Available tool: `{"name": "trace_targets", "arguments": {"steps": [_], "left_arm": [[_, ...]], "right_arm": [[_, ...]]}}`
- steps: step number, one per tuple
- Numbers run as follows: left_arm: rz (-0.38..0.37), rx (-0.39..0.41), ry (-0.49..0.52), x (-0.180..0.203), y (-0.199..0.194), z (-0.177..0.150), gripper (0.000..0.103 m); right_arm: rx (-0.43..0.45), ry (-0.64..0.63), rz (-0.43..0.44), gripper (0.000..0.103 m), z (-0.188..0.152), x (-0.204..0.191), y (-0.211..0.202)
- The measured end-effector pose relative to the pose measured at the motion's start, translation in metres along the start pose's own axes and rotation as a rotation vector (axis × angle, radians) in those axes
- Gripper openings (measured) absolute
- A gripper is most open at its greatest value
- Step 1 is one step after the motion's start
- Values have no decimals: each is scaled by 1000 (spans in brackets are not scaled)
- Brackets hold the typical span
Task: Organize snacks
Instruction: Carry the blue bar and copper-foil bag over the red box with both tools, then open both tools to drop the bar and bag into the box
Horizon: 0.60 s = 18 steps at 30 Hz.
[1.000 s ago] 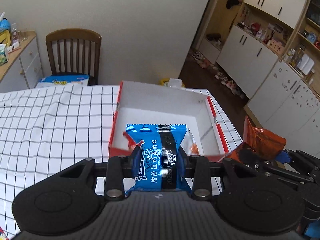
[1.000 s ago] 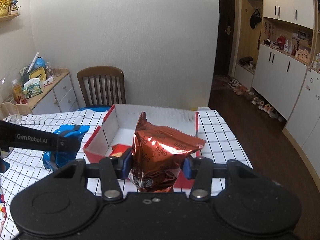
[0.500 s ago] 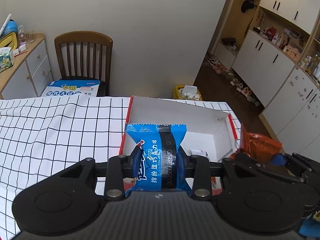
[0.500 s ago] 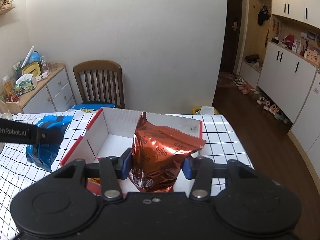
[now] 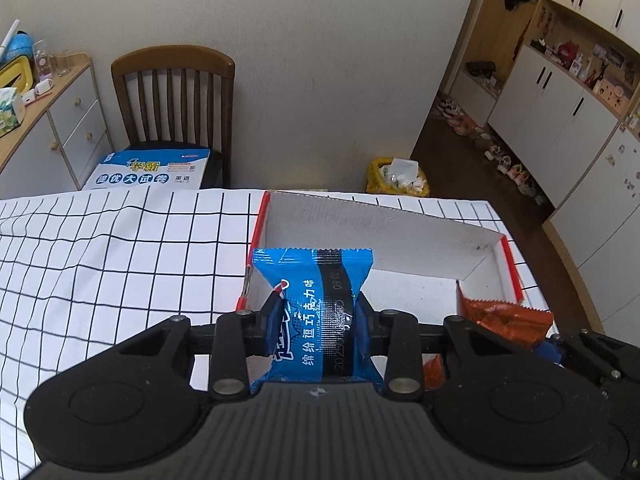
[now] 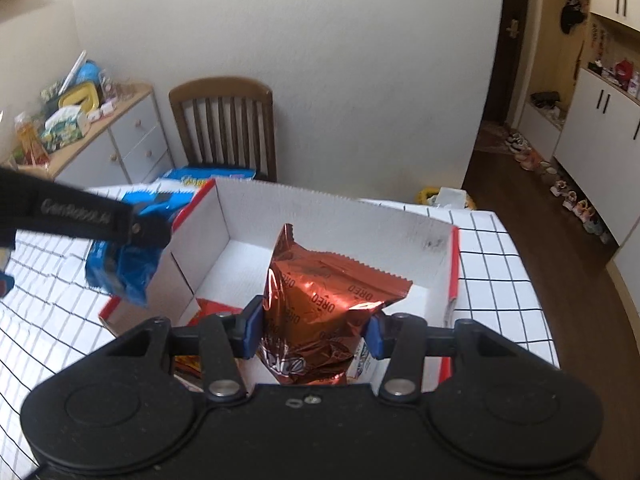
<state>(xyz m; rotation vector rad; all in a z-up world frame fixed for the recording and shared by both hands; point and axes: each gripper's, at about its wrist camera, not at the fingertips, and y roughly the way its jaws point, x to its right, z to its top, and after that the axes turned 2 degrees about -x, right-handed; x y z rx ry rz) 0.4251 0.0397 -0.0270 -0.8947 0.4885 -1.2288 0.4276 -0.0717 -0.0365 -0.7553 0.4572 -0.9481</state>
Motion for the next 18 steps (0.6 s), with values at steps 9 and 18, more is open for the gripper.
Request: {"name": "trace_targets", "arguments": {"steps": [9, 18], "left_arm": [[18, -49, 4, 4, 45, 8, 35], [46, -98, 65, 13, 76, 8, 35]], "right_arm": [[-74, -35, 23, 48, -4, -3, 31], [-125, -61, 40, 50, -9, -8, 48]]}}
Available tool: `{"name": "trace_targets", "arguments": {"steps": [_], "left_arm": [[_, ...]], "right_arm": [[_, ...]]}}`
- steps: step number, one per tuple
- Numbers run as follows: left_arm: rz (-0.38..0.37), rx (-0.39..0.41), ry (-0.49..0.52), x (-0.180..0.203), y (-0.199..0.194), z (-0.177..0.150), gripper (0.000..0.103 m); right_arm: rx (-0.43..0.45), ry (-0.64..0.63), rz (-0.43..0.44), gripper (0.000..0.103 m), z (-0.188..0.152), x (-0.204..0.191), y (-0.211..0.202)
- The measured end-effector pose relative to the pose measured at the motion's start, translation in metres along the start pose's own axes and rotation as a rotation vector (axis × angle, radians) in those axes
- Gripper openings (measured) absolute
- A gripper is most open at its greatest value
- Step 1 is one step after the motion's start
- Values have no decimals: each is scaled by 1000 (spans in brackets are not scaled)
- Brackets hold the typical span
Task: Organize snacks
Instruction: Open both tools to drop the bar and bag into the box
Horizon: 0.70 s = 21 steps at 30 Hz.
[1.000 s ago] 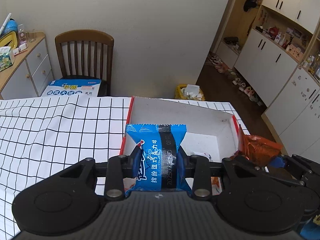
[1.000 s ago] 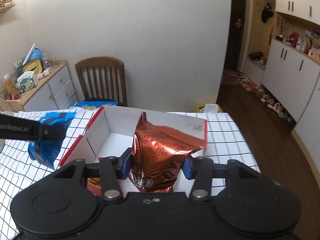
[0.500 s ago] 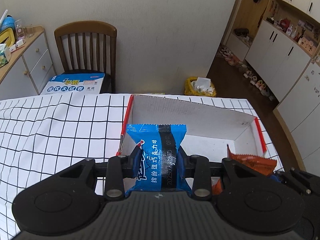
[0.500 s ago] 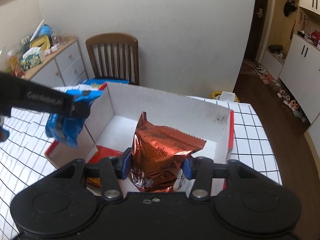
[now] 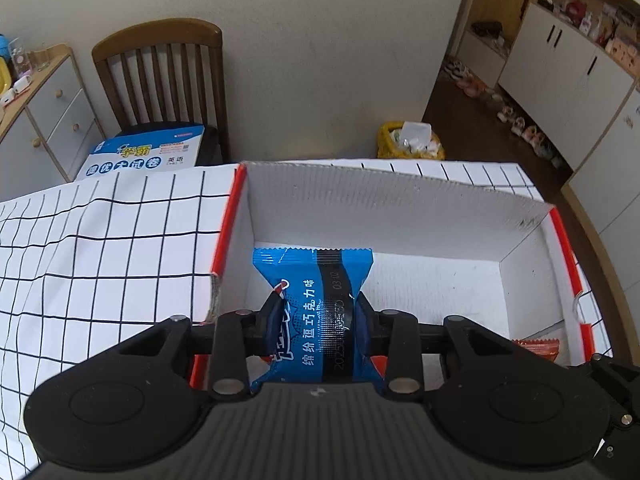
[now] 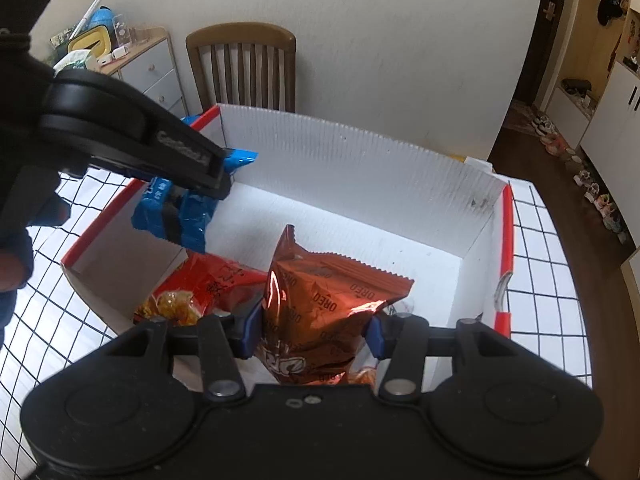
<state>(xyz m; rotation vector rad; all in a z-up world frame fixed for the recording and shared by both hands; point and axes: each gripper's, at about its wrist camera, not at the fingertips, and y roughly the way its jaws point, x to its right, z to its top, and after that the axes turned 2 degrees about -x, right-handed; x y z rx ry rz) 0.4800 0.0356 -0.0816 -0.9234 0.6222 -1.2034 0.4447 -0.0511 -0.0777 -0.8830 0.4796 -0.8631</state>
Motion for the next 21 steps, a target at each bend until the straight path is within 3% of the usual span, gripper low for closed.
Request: {"name": "trace_targets", "arguments": {"steps": [6, 10, 17, 19, 21], "left_arm": [[8, -23, 23, 4, 13, -1, 35], [19, -48, 24, 4, 20, 0, 35], [12, -79, 35, 6, 24, -1, 36], [24, -72, 37, 8, 22, -2, 40], [19, -62, 30, 7, 18, -3, 58]], "right_arm": [[-10, 9, 4, 52, 3, 5, 7], [3, 24, -5, 64, 2, 4, 7], [12, 47, -13, 72, 2, 6, 6], [15, 49, -11, 74, 2, 6, 3], [21, 53, -12, 78, -1, 7, -1]]}}
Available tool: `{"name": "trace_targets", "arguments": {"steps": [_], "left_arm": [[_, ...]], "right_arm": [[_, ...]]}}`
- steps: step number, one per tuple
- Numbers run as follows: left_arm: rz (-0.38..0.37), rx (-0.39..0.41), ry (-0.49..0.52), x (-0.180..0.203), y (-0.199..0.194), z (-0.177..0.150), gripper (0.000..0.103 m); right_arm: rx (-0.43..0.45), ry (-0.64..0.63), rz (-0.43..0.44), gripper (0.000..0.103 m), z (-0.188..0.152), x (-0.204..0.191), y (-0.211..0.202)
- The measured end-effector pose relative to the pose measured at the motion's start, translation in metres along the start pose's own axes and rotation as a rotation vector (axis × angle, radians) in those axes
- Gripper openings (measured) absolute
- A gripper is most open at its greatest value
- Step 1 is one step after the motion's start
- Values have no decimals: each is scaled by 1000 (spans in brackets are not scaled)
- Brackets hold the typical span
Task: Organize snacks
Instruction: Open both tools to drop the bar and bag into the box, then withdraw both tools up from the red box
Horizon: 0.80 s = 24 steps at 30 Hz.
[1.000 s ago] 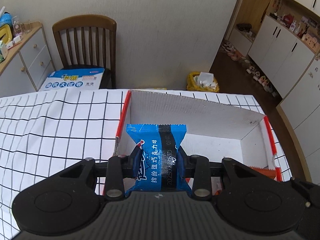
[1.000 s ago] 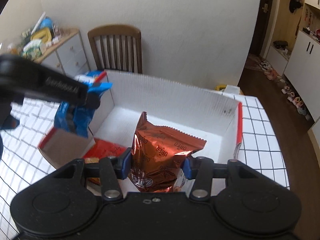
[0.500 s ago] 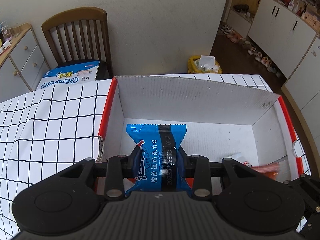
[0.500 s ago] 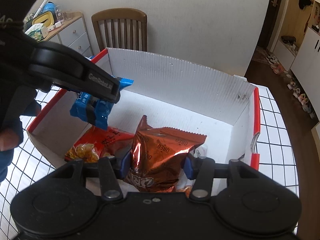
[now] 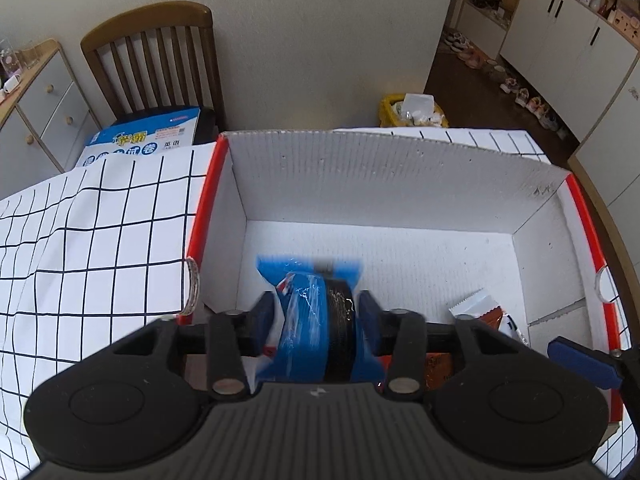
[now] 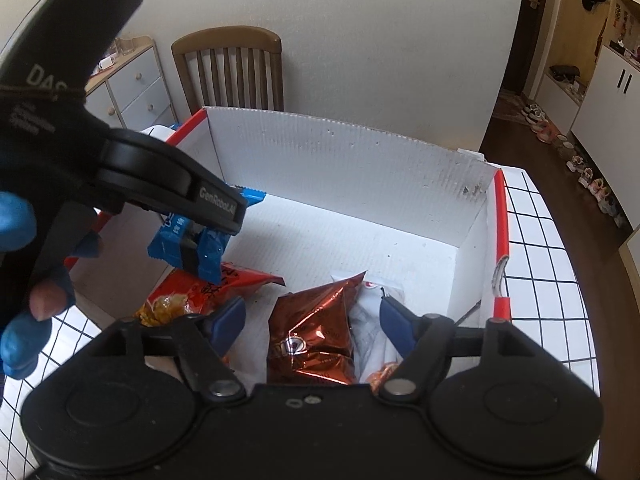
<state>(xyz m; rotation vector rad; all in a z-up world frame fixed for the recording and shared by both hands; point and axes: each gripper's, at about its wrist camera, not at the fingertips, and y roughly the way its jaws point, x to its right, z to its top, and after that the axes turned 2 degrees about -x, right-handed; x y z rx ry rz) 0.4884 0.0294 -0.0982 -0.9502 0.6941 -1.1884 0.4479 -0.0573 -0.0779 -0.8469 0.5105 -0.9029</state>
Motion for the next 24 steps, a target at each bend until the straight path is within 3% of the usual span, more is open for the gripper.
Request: {"name": "trace_targets", "arguments": {"steps": [2, 13, 24], "left_arm": [[-13, 15, -12, -3, -6, -1, 67], [-17, 78, 4, -10, -52, -15, 67], [-71, 151, 30, -23, -115, -46, 67]], "right_arm": [[4, 10, 0, 81, -1, 0, -5], [49, 61, -4, 90, -4, 0, -40], [115, 78, -14, 91, -14, -13, -90]]}}
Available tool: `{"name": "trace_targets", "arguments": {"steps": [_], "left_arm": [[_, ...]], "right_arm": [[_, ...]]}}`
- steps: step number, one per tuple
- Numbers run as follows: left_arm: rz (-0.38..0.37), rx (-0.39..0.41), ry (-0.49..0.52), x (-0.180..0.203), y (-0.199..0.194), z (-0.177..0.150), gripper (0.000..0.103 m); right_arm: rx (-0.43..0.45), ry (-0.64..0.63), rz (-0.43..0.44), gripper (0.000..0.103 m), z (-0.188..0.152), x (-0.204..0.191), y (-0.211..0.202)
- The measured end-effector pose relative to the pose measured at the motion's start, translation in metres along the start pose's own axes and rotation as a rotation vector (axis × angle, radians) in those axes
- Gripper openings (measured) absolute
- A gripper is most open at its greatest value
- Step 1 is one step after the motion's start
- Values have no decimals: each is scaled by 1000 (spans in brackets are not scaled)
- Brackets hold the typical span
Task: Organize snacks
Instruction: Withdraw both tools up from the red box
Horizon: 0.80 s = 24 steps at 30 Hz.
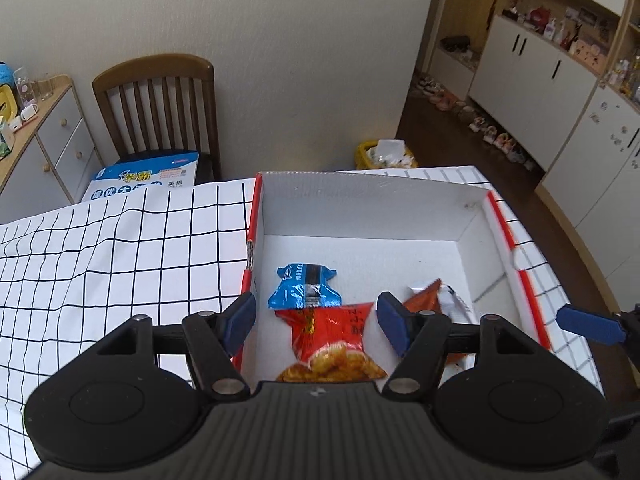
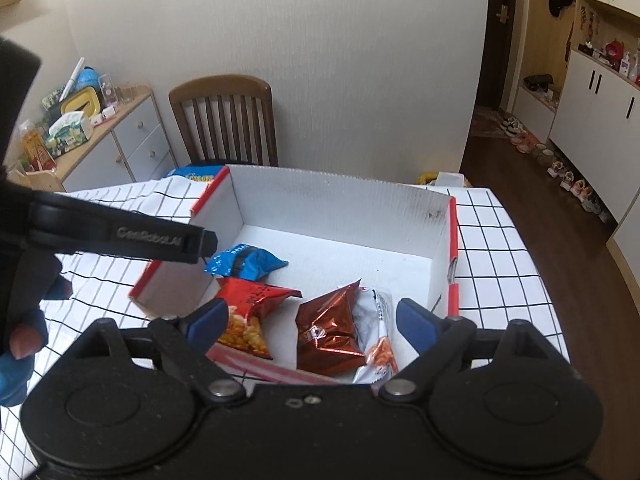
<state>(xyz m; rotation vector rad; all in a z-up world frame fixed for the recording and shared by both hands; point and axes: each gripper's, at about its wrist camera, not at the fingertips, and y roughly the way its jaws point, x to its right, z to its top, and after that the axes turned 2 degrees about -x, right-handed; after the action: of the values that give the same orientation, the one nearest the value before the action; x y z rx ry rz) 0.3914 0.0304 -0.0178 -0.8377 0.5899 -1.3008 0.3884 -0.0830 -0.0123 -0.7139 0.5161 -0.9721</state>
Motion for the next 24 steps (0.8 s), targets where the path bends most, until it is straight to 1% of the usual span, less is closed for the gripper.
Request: {"name": "trace_targets", "arguments": {"steps": [3, 5, 11, 14, 16, 19, 24], "left_arm": [[-10, 11, 10, -1, -17, -8, 67], [-18, 19, 16, -3, -27, -13, 67], [-36, 59, 48, -7, -58, -29, 67], [-55, 77, 48, -11, -73, -38, 67], [-54, 101, 54, -12, -84, -45, 67], [-60, 138, 79, -12, -100, -58, 73], [-76, 175, 119, -10, -122, -81, 74]], "right_arm": [[20, 8, 6, 92, -3, -4, -15], [41, 11, 9, 97, -5, -8, -25], [89, 17, 11, 100, -12, -17, -52], [113, 24, 11, 100, -17, -21, -65], [135, 30, 8, 100, -21, -22, -74], [158, 55, 5, 100, -29, -23, -86], [190, 107, 14, 101, -43, -21, -105]]}}
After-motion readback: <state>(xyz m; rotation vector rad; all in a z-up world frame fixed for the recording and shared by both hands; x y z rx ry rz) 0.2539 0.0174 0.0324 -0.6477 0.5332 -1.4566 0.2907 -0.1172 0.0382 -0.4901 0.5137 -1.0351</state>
